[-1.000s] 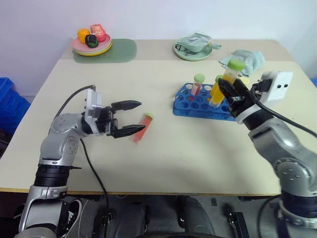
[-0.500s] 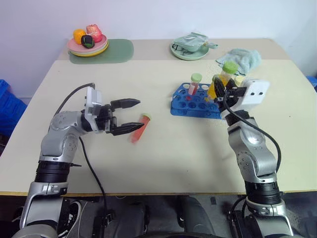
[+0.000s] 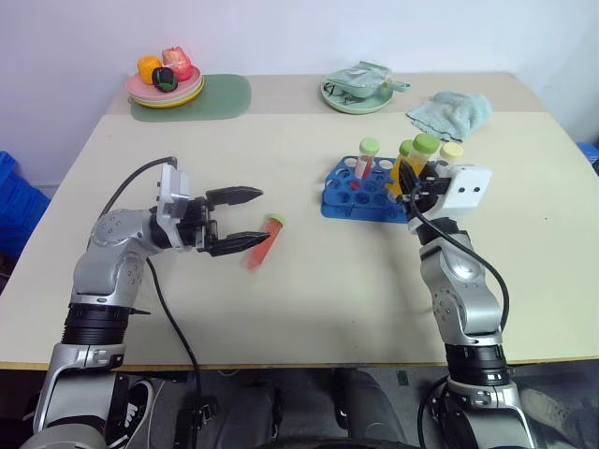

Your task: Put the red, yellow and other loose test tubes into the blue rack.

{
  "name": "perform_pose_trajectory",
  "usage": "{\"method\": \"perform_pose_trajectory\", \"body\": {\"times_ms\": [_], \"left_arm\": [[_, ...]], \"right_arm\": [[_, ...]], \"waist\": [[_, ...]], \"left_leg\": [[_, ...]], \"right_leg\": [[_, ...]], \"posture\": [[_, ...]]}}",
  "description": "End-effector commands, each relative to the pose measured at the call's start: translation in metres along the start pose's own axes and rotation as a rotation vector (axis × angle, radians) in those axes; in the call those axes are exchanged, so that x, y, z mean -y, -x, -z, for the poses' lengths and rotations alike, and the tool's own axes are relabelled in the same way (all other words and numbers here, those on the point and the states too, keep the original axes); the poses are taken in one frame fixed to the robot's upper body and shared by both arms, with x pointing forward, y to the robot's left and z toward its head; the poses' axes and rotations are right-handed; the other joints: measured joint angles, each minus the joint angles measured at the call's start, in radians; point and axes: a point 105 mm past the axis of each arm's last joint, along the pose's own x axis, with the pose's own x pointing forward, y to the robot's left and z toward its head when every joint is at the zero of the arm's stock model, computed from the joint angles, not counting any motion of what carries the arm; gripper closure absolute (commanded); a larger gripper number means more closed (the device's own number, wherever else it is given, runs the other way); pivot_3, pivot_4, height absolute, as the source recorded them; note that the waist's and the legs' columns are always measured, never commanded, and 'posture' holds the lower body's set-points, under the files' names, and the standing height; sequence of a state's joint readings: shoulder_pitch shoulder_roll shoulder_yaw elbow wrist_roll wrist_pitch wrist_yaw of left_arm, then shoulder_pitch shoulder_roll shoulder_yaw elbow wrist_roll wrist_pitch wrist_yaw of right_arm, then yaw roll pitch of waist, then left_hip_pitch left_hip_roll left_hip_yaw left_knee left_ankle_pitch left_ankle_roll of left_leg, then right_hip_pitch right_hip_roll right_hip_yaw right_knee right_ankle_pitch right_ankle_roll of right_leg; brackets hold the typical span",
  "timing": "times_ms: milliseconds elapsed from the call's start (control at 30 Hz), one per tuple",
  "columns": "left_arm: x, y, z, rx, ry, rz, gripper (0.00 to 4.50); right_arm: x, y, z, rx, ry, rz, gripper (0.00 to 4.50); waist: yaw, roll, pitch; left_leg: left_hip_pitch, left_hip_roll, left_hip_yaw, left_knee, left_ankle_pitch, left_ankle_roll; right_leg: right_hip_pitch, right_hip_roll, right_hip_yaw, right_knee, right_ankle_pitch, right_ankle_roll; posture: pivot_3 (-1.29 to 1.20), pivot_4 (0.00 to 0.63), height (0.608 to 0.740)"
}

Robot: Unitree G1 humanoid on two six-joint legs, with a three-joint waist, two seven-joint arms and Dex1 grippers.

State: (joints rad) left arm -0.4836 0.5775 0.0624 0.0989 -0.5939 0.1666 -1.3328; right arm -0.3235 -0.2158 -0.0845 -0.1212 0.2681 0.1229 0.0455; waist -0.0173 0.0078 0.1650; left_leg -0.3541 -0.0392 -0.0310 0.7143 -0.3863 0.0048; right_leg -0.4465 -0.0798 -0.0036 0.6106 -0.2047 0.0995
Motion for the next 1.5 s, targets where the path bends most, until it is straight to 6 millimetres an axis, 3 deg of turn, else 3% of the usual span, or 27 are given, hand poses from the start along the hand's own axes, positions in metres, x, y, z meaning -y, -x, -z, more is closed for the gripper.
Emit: {"method": "perform_pose_trajectory", "body": {"times_ms": [33,600,967,1500], "left_arm": [[-0.003,0.004,-0.008,0.005,-0.046,-0.019,0.38],[-0.001,0.004,-0.011,-0.001,-0.047,-0.020,0.38],[-0.001,0.002,-0.014,0.001,-0.049,-0.017,0.38],[-0.001,0.001,-0.015,0.000,-0.048,-0.016,0.38]], "right_arm": [[0.006,-0.003,-0.013,0.065,0.016,0.013,3.66],[0.008,-0.009,0.002,0.052,0.026,0.024,3.66],[0.013,-0.003,0.006,0.046,0.047,0.039,3.66],[0.004,0.007,0.015,0.016,0.032,0.027,3.66]], "waist": [[0.000,0.000,0.000],[-0.002,0.000,0.000],[-0.003,0.000,0.000],[-0.001,0.000,0.000]], "left_leg": [[0.000,0.000,0.000,0.000,0.000,0.000],[0.000,0.000,0.000,0.000,0.000,0.000],[0.001,0.000,0.000,0.000,0.000,0.000],[0.000,0.000,0.000,0.000,0.000,0.000]], "right_leg": [[0.000,0.000,0.000,0.000,0.000,0.000],[0.000,0.000,0.000,0.001,0.000,0.000],[0.000,0.000,0.000,0.001,0.000,0.000],[0.000,0.000,0.000,0.001,0.000,0.000]], "posture": [[0.00,0.150,0.740],[0.00,0.150,0.740],[0.00,0.150,0.740],[0.00,0.150,0.740]]}}
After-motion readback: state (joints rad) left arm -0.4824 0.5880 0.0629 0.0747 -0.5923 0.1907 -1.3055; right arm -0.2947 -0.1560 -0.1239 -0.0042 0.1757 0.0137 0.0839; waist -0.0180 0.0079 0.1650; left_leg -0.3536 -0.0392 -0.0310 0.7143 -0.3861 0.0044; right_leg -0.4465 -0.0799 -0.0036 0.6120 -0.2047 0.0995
